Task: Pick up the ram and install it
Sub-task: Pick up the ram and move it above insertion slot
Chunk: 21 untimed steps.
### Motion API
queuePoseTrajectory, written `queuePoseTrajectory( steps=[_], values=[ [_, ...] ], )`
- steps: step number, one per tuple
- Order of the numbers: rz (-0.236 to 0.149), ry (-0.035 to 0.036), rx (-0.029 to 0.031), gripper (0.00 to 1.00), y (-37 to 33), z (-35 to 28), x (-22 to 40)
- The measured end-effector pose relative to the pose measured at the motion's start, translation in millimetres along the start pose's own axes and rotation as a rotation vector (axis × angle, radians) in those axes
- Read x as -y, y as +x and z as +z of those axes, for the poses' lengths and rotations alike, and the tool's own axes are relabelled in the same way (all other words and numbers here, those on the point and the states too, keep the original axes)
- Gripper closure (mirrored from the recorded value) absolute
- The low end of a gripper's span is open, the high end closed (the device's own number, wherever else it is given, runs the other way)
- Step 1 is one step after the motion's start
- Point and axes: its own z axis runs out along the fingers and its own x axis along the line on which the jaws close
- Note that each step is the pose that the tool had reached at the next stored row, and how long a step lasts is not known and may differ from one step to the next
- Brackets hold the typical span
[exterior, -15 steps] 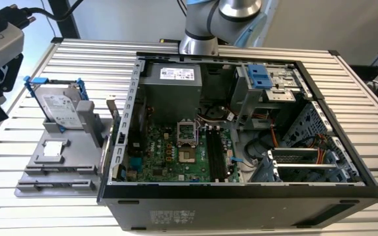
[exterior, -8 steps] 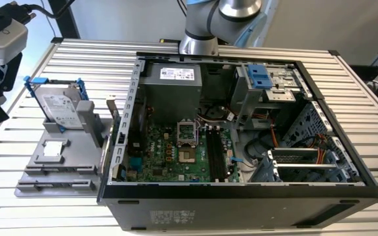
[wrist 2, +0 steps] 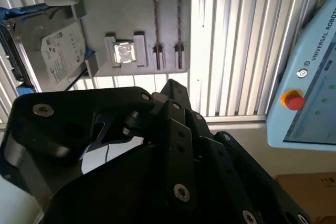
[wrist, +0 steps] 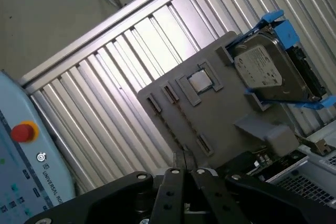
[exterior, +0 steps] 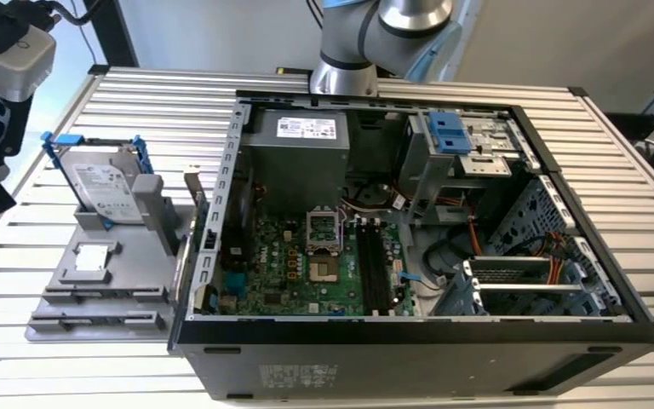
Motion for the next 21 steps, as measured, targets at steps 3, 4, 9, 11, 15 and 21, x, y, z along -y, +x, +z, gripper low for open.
queuePoseTrajectory(
  steps=[3, 4, 9, 11, 15, 21],
  values=[
    [-0.047, 0.0078, -0.0009, 1.00, 0.0, 0.0, -0.1],
    [-0.060, 0.0125, -0.0021, 1.00, 0.0, -0.1, -0.1],
    [-0.120, 0.0438, -0.0175, 1.00, 0.0, 0.1, -0.1],
    [-0.152, 0.0504, -0.0151, 1.00, 0.0, 0.0, 0.0],
    [-0.220, 0.0563, -0.0115, 1.00, 0.0, 0.0, -0.1],
    [-0.287, 0.0778, 0.0264, 1.00, 0.0, 0.0, 0.0]
  ],
)
